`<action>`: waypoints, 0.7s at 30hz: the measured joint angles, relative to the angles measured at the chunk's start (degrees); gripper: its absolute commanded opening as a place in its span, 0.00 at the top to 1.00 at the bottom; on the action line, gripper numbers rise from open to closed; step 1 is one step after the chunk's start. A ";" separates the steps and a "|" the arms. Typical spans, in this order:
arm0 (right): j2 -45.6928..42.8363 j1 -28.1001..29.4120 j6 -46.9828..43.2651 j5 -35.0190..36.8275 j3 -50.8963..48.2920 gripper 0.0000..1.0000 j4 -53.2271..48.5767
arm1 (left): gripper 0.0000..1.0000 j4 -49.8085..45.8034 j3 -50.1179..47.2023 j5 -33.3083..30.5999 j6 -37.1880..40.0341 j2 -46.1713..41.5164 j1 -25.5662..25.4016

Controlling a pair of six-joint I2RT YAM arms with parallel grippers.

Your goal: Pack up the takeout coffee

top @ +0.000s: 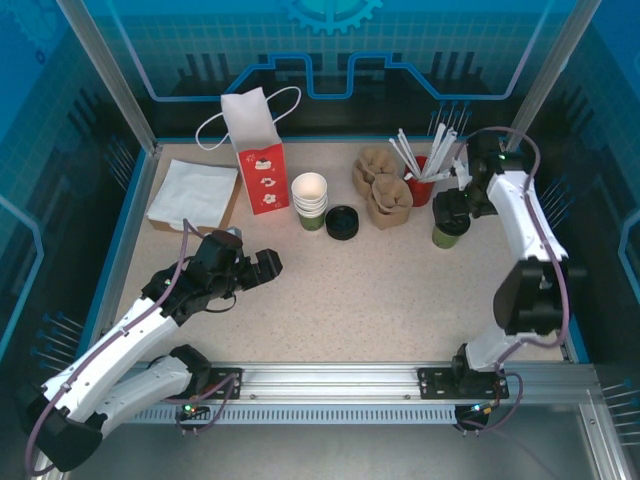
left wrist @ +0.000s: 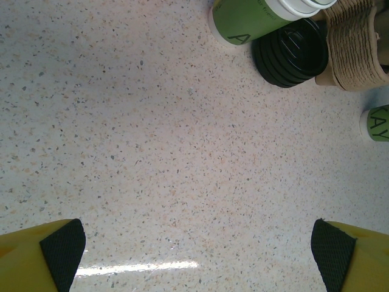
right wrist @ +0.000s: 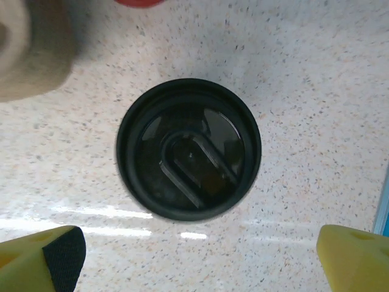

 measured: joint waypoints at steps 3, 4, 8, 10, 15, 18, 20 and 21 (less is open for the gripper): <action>-8.00 -0.13 1.18 -2.78 -2.84 0.00 1.90 | 0.01 -0.04 0.00 -0.52 0.00 0.00 0.02; -10.38 -0.20 1.49 -3.54 -3.69 0.00 2.54 | 0.01 -0.07 0.00 -0.76 0.00 0.00 0.07; -16.98 -0.24 2.10 -6.16 -6.05 0.00 4.50 | 0.01 -0.17 0.04 -1.95 0.00 -0.02 0.17; -19.34 -0.26 2.12 -7.04 -6.69 0.00 5.22 | 0.01 -0.26 0.11 -2.40 0.00 -0.07 0.24; -25.75 -0.61 2.29 -8.57 -9.68 0.00 8.07 | 0.01 -0.33 0.24 -2.95 0.00 -0.13 0.44; -30.93 -1.05 2.78 -9.11 -13.18 0.00 10.88 | 0.01 -0.50 0.90 -2.97 0.00 -0.28 0.44; -34.38 -1.16 3.39 -9.35 -16.02 0.00 13.03 | 0.01 -0.50 1.20 -3.02 0.00 -0.63 0.44; -36.09 -1.27 4.04 -9.29 -17.59 0.00 14.25 | 0.01 -0.50 1.31 -3.08 0.00 -0.83 0.44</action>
